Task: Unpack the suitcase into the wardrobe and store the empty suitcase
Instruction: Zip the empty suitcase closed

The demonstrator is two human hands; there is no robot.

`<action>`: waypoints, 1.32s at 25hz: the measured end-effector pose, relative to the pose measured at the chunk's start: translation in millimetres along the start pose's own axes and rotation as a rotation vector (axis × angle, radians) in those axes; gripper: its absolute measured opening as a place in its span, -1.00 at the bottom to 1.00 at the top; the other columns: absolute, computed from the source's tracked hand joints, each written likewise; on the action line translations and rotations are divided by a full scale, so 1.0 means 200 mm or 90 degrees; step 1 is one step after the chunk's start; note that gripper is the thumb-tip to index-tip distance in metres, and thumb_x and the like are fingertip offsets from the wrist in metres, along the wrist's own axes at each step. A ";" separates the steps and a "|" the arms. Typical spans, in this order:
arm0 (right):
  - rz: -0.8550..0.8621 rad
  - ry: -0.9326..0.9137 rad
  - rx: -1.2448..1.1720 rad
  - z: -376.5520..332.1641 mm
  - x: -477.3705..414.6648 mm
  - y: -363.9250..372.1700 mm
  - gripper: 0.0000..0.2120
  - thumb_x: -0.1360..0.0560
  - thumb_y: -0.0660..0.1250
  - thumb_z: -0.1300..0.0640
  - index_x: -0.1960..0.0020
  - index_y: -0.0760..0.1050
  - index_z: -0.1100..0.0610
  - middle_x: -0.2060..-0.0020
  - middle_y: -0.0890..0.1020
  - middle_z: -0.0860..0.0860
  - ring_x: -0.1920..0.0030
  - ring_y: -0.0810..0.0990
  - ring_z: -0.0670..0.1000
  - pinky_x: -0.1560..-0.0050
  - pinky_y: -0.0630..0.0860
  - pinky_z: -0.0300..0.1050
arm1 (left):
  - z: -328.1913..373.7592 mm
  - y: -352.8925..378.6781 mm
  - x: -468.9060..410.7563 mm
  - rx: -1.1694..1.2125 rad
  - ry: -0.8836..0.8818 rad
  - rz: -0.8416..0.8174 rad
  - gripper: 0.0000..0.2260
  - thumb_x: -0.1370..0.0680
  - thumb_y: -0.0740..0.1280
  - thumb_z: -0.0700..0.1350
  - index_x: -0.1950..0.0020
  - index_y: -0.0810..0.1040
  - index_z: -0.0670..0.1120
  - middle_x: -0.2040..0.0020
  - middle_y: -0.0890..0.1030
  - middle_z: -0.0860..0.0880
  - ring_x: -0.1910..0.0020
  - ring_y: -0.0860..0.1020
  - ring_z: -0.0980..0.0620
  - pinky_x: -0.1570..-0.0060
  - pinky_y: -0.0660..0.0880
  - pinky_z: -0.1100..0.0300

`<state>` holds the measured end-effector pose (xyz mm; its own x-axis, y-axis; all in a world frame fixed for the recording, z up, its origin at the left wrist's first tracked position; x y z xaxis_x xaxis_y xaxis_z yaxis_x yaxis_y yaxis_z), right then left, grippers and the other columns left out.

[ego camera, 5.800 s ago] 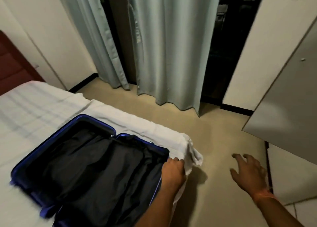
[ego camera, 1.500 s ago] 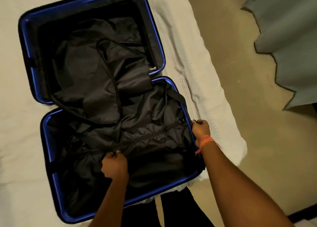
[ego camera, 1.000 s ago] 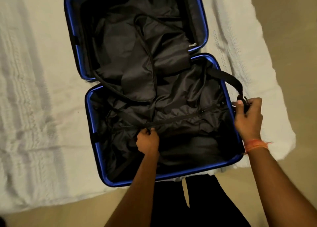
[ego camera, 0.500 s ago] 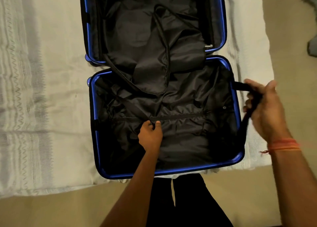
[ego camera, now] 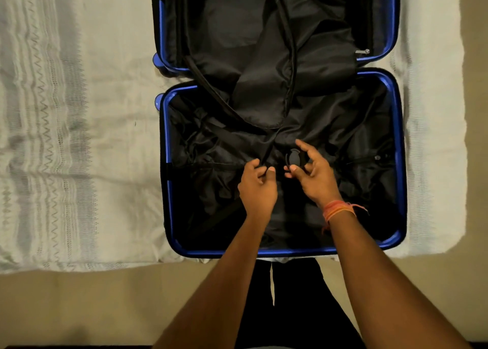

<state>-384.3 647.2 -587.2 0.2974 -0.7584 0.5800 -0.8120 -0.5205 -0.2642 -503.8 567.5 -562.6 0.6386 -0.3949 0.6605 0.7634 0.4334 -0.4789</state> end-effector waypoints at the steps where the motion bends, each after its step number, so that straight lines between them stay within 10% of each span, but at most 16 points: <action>1: -0.016 -0.003 0.054 0.00 -0.01 0.01 -0.62 -0.51 0.32 0.35 -0.27 0.47 0.06 0.25 0.55 -0.07 0.33 0.58 -0.33 0.18 0.53 -0.40 | 0.02 0.00 0.00 0.017 -0.008 -0.009 -0.60 -0.55 0.34 -0.11 -0.37 0.41 -0.11 -0.13 0.62 -0.02 -0.02 0.54 0.15 -0.17 0.39 0.27; 7: -0.005 -0.036 0.143 0.08 0.01 0.10 -0.94 -0.51 0.32 0.23 0.11 0.56 0.16 0.19 0.67 0.09 0.17 0.68 -0.01 0.05 0.55 -0.29 | 0.01 -0.04 0.00 -0.016 0.052 -0.049 -0.57 -0.57 0.23 -0.33 -0.43 0.37 -0.08 -0.19 0.54 -0.01 -0.05 0.51 0.16 -0.12 0.44 0.31; 17: -0.028 -0.049 0.150 0.05 0.05 0.20 -0.75 -0.40 0.48 0.19 -0.08 0.66 0.11 0.06 0.71 -0.01 0.04 0.62 -0.11 0.03 0.44 -0.39 | 0.05 -0.12 -0.15 -0.301 0.243 -0.204 -0.67 -0.54 0.26 -0.33 -0.27 0.55 -0.11 -0.14 0.63 -0.10 -0.14 0.57 0.00 -0.18 0.47 0.20; 27: 0.014 0.064 -0.387 0.07 0.09 0.22 -0.81 -0.47 0.36 0.38 0.01 0.63 0.15 0.20 0.66 0.13 0.14 0.62 0.06 0.03 0.61 -0.07 | 0.00 -0.07 -0.20 -0.293 0.227 -0.330 -0.73 -0.61 0.21 -0.18 -0.28 0.53 -0.14 -0.11 0.64 -0.12 -0.08 0.60 -0.02 -0.07 0.51 0.24; 30: -0.001 0.047 -0.219 0.05 0.03 0.16 -0.79 -0.47 0.39 0.28 0.04 0.64 -0.02 0.29 0.62 0.09 0.23 0.57 0.02 0.02 0.59 0.04 | 0.01 -0.06 -0.15 -0.233 0.220 -0.256 -0.78 -0.62 0.20 -0.16 -0.17 0.59 -0.13 0.05 0.67 -0.08 0.05 0.62 0.00 0.02 0.52 0.21; 33: -0.077 -0.034 0.085 -0.02 -0.01 0.10 -0.70 -0.48 0.38 0.12 -0.18 0.54 -0.13 -0.07 0.62 -0.11 -0.06 0.54 -0.14 -0.16 0.45 -0.16 | -0.01 -0.02 -0.14 -0.196 0.145 -0.221 -0.74 -0.59 0.27 -0.11 -0.26 0.54 -0.12 0.01 0.67 -0.10 0.00 0.62 -0.01 -0.09 0.52 0.10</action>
<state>-403.1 639.8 -589.5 0.4185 -0.7049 0.5726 -0.6958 -0.6541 -0.2967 -524.7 575.4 -579.1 0.3206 -0.6549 0.6843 0.9055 -0.0003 -0.4244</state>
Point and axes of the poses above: each hand's wrist, its own x-axis away from the middle knuckle, its own y-axis out of the palm, z = x × y, the point moved 4 cm from there along -x, towards the middle knuckle
